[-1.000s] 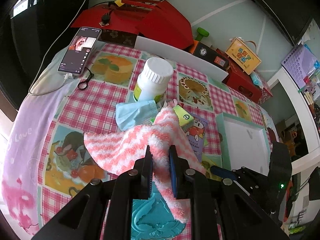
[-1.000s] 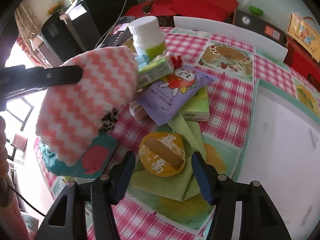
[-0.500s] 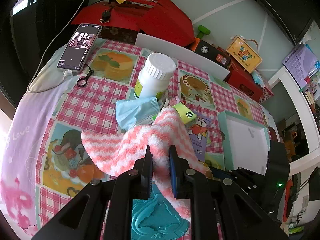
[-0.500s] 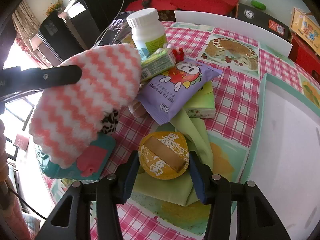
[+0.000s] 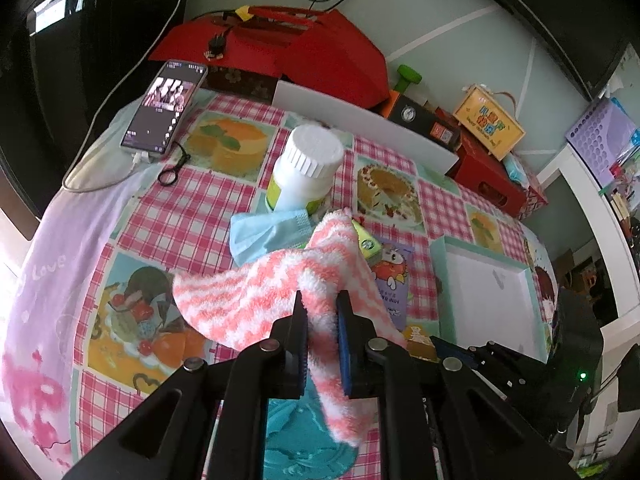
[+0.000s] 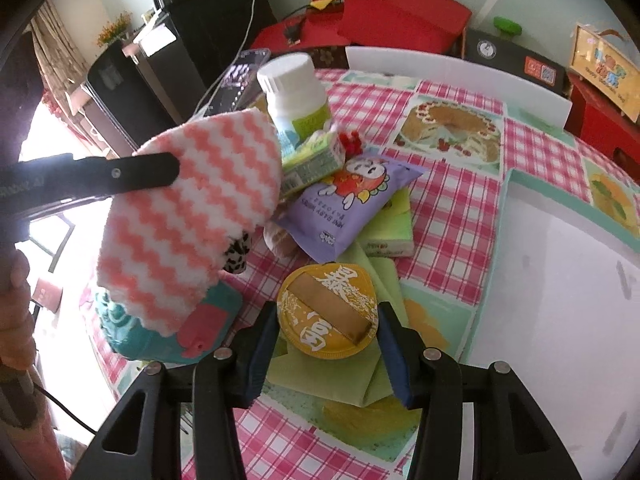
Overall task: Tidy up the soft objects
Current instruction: 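Lift the pink cloth with the left gripper while the right gripper grasps the round yellow cake, then carry the pink cloth and yellow cake over the tray with both grippers, then lower the pink cloth into the tray and open the left gripper while the right gripper releases the cake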
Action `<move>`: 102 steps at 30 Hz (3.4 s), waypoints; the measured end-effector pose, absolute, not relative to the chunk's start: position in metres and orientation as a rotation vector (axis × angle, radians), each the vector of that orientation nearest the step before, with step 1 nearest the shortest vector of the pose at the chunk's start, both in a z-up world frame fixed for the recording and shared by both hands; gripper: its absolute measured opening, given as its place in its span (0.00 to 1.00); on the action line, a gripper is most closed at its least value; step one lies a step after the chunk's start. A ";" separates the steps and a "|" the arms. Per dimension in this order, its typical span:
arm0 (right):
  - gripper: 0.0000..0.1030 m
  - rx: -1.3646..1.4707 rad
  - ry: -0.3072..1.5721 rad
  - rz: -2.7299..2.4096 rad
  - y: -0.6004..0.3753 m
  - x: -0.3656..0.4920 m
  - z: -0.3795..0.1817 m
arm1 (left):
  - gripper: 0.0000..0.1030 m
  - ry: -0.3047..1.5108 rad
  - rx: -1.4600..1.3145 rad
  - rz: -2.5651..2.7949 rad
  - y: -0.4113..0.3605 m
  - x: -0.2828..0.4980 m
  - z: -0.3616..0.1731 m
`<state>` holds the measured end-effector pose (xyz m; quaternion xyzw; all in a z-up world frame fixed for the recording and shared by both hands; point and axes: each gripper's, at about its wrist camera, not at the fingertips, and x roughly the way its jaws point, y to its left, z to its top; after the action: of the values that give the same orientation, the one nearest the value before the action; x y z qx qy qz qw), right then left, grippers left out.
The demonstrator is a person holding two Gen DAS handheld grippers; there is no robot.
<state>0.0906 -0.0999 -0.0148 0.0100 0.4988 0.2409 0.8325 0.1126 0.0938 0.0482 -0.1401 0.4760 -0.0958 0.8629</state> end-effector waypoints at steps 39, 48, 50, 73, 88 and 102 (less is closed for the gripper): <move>0.51 0.181 0.745 -0.114 -0.338 0.097 0.095 | 0.12 0.789 -0.147 -0.521 -0.119 0.127 0.118; 0.51 0.261 0.781 -0.224 -0.391 0.096 0.070 | 0.12 0.847 -0.093 -0.580 -0.161 0.130 0.079; 0.51 0.269 0.791 -0.237 -0.397 0.095 0.065 | 0.12 0.855 -0.082 -0.586 -0.167 0.131 0.073; 0.51 0.289 0.962 -0.233 -0.402 0.126 -0.016 | 0.13 0.958 -0.068 -0.521 -0.174 0.158 0.000; 0.51 0.251 1.030 -0.230 -0.391 0.138 -0.041 | 0.16 1.023 -0.022 -0.452 -0.175 0.164 -0.023; 0.62 0.215 1.060 -0.226 -0.386 0.140 -0.042 | 0.23 1.056 -0.043 -0.447 -0.175 0.163 -0.022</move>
<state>0.1404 -0.3859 -0.0422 0.1022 0.5035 -0.1072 0.8512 0.1633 -0.1749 -0.0216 -0.0205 0.4993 -0.2113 0.8400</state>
